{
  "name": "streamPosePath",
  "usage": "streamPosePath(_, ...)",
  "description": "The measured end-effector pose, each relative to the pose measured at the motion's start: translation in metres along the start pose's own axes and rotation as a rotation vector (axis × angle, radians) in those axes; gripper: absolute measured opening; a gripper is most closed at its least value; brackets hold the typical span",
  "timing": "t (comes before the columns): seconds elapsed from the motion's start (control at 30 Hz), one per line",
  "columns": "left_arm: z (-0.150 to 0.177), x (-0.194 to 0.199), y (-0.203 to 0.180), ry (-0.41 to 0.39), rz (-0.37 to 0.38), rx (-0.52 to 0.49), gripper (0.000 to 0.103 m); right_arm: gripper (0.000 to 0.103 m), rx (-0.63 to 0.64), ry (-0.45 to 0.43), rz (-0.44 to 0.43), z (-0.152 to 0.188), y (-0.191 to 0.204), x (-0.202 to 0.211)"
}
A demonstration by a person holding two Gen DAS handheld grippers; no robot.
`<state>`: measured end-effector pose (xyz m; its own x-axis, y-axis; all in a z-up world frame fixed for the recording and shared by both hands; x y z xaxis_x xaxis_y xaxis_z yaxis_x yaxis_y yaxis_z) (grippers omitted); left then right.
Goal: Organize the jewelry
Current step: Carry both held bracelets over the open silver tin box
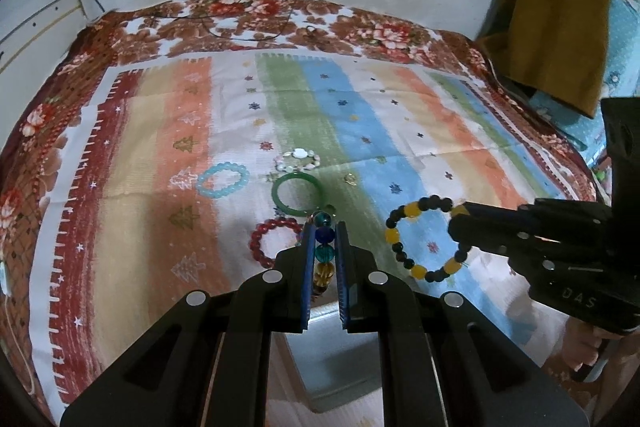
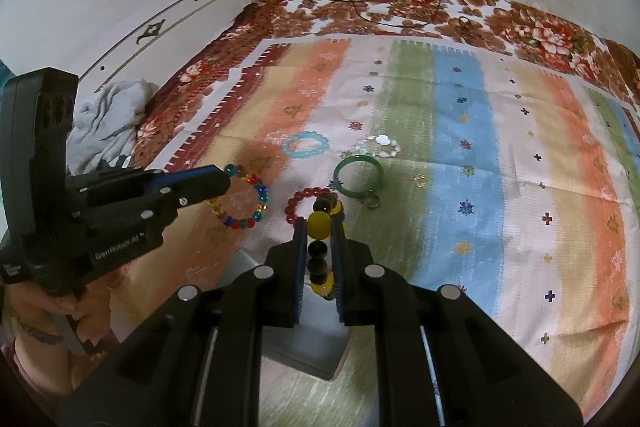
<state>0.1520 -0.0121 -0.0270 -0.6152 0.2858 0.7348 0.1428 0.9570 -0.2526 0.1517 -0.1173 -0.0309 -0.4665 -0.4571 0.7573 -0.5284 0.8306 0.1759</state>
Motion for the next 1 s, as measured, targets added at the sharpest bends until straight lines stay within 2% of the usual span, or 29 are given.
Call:
streamPosePath(0.3,0.020,0.005,-0.015,0.015,0.033,-0.027,0.009,0.013,-0.001,0.003,-0.043,0.018,0.008,0.008)
streamPosePath(0.7,0.047,-0.008,-0.014,0.080,0.067,0.029,0.010,0.013,-0.027,0.058,-0.085,0.041,0.018,-0.003)
streamPosePath(0.73,0.047,-0.010,-0.013,0.085,0.064,0.030,0.017,0.014,-0.028,0.069,-0.082,0.043,0.018,-0.005)
streamPosePath(0.8,0.046,-0.011,-0.009,0.077,0.035,0.030,0.031,0.023,-0.053,0.079,-0.059,0.044,0.010,-0.009)
streamPosePath(0.83,0.045,-0.011,-0.006,0.066,0.015,0.028,0.032,0.037,-0.068,0.079,-0.047,0.043,0.005,-0.010)
streamPosePath(0.87,0.044,-0.011,-0.003,0.062,0.003,0.029,0.033,0.044,-0.074,0.079,-0.036,0.043,0.001,-0.011)
streamPosePath(0.93,0.042,-0.012,0.002,0.064,-0.005,0.042,0.042,0.045,-0.073,0.081,-0.016,0.042,-0.004,-0.012)
streamPosePath(1.0,0.040,-0.014,0.009,0.065,-0.029,0.047,0.045,0.045,-0.075,0.082,-0.015,0.041,-0.006,-0.013)
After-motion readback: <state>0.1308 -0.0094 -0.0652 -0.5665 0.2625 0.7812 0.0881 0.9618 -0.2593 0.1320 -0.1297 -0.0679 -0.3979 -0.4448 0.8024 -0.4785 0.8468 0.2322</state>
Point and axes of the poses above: each gripper's, at about its wrist camera, not at the fingertips, and x roughly against the way its jaws point, y to its left, z to its underside, the point moved 7 cm from there along -x, roughly the way its jaws point, and after that the axes turned 3 degrees about x, right-handed, at the moved point
